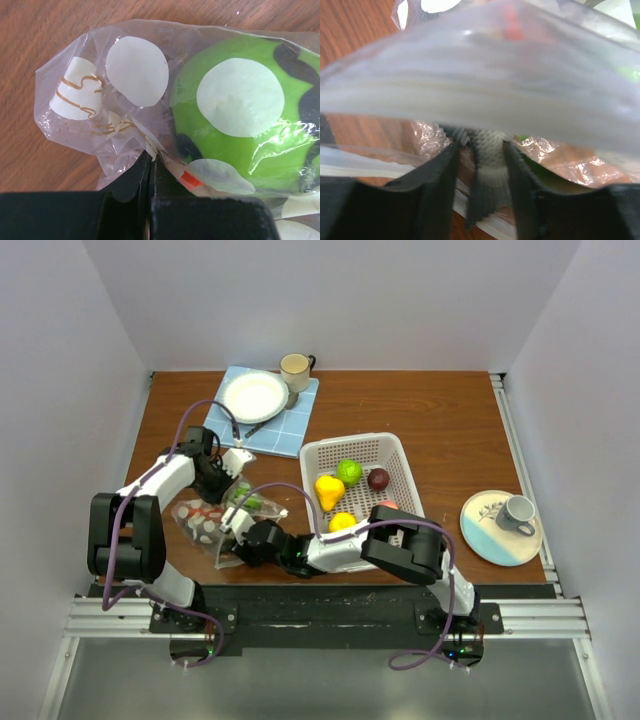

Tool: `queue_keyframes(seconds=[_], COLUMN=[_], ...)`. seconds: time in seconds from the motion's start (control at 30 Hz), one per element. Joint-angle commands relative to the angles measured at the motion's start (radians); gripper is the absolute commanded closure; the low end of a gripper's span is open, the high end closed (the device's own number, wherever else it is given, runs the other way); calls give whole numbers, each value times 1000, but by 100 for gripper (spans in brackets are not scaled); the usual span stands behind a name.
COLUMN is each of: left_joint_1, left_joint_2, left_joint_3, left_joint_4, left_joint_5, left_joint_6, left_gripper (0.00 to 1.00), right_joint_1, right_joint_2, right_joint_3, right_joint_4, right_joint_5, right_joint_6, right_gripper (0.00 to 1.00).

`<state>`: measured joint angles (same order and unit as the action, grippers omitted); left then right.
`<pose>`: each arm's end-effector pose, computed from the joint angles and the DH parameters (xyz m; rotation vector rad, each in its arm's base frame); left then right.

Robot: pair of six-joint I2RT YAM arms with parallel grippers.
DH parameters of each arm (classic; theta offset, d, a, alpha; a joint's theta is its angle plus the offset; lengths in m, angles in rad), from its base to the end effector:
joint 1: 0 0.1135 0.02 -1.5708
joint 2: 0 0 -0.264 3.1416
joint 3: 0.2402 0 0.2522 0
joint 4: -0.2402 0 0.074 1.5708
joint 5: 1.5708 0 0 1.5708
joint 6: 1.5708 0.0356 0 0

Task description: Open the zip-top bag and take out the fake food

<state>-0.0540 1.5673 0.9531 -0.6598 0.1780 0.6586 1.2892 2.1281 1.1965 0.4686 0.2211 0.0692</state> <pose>0.2850 -0.0217 0.1811 1.0131 2.6148 -0.1141 0.1329 0.4313 0.1282 -1.0721 1.7827 0.6271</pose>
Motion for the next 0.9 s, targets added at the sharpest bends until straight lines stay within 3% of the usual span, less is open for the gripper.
queue_keyframes(seconds=[0.0, 0.23, 0.37, 0.6, 0.87], left_joint_1=[-1, -1, -1, -1, -1], left_joint_2=[-3, 2, 0, 8, 11], left_joint_3=[4, 7, -2, -10, -4], left_joint_4=[19, 26, 38, 52, 55], left_joint_5=[5, 9, 3, 2, 8], left_joint_6=[16, 12, 12, 3, 3], left_gripper=[100, 100, 100, 100, 100], right_joint_1=[-2, -2, -2, -2, -1], right_joint_2=[-40, -132, -210, -402, -715], right_joint_3=[-38, -112, -110, -109, -259], right_joint_4=[25, -1, -33, -155, -409], right_joint_5=[-12, -20, -2, 37, 148], right_joint_6=[63, 72, 46, -26, -37], right_gripper=[67, 89, 94, 94, 94])
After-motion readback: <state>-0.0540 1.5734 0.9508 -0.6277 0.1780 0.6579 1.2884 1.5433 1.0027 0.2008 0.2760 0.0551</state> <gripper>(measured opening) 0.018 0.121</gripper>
